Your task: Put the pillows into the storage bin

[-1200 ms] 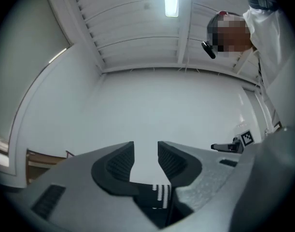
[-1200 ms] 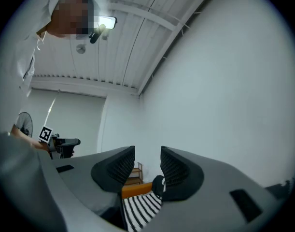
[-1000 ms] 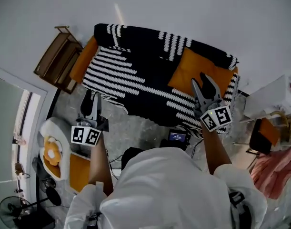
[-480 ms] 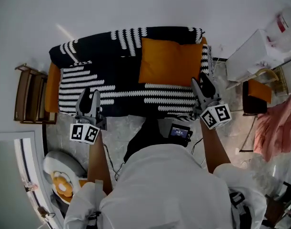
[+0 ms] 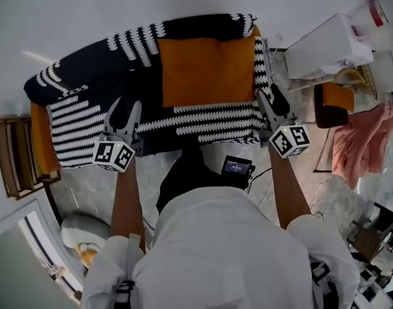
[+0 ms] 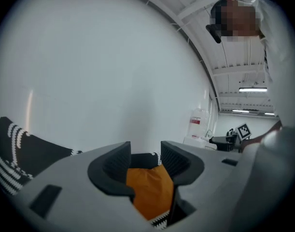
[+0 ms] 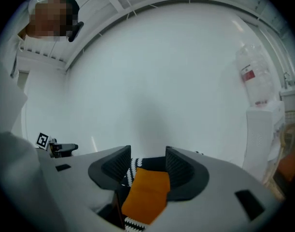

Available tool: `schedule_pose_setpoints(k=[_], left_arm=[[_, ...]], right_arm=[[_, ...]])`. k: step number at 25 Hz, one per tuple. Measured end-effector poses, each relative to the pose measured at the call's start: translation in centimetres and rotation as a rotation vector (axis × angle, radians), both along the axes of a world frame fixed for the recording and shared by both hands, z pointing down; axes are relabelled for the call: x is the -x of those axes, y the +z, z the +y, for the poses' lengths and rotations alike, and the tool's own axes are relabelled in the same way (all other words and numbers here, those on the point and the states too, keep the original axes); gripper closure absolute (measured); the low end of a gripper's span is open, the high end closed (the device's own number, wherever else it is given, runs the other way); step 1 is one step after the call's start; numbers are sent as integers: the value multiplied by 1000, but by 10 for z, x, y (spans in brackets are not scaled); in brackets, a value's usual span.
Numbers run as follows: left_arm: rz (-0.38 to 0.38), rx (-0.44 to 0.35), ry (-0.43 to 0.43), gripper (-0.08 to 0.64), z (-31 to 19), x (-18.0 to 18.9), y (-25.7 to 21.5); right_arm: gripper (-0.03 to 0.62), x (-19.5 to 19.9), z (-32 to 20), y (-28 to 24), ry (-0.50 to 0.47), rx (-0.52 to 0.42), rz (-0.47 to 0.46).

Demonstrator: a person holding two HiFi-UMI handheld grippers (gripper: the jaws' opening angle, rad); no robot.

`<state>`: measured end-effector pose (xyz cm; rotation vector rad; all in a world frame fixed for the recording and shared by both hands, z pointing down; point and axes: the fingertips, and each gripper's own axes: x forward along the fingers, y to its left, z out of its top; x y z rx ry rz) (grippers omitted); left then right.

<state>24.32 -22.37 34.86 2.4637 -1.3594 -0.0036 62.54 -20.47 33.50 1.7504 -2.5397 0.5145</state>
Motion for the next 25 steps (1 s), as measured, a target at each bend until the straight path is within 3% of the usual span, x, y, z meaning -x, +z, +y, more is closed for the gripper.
schedule_pose_setpoints(k=[5,10,17,21,25], left_arm=[[-12,113,83,364,-53,-20,70],[-27,226,122,354,-86,-32,145],[-47,379,133,334,-124,-48,250],[-61,434,76,324,-133,-47,299],[-85,490,74,314,-136,-51,347]], right_arm=[[367,-24,-35,53,79,107,35],[357,-41,-57,113,95,217,61],[351,-83,-94,239,142,419,10],[345,-96,-105,303,114,512,67],[320,-112,-110,360,88,627,184]])
